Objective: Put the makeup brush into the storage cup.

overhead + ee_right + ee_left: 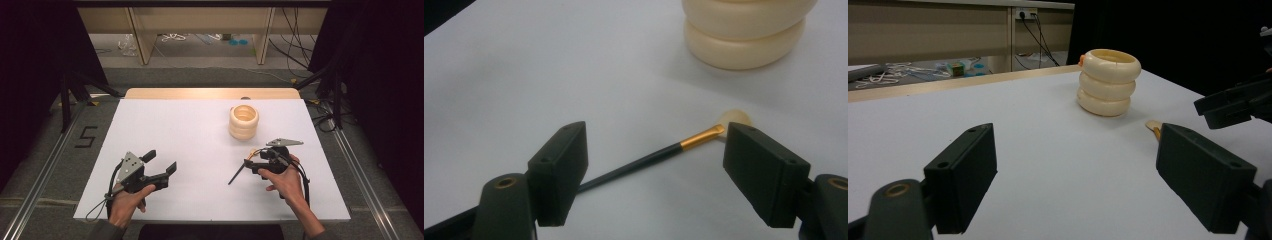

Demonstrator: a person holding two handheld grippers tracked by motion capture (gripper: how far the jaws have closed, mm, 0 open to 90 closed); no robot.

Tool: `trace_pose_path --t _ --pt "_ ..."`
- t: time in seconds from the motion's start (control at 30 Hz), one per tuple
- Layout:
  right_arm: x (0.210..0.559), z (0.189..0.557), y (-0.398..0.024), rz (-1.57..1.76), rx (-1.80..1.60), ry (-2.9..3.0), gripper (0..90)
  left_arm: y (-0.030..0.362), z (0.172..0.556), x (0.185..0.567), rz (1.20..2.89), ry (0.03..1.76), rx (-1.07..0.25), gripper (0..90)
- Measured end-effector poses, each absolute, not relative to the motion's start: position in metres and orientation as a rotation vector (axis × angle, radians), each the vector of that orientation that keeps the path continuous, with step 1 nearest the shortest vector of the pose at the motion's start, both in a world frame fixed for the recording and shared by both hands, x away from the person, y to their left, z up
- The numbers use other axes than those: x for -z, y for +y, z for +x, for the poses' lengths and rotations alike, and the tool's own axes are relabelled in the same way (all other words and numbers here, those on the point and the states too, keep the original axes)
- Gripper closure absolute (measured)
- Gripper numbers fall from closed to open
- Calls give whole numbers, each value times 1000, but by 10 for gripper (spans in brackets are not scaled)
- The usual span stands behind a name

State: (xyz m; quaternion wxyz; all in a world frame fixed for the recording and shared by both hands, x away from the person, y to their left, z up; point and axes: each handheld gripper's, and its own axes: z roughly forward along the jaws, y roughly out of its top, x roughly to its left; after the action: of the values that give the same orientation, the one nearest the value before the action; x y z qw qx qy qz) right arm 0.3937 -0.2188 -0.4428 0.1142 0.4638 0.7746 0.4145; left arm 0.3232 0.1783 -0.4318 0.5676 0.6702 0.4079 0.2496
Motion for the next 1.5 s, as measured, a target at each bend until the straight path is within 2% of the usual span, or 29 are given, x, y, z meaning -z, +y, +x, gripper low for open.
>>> trace_pose_path --t 1.5 --pt "453 424 -193 1436 -944 2394 272 177 324 432 1581 959 -596 163"
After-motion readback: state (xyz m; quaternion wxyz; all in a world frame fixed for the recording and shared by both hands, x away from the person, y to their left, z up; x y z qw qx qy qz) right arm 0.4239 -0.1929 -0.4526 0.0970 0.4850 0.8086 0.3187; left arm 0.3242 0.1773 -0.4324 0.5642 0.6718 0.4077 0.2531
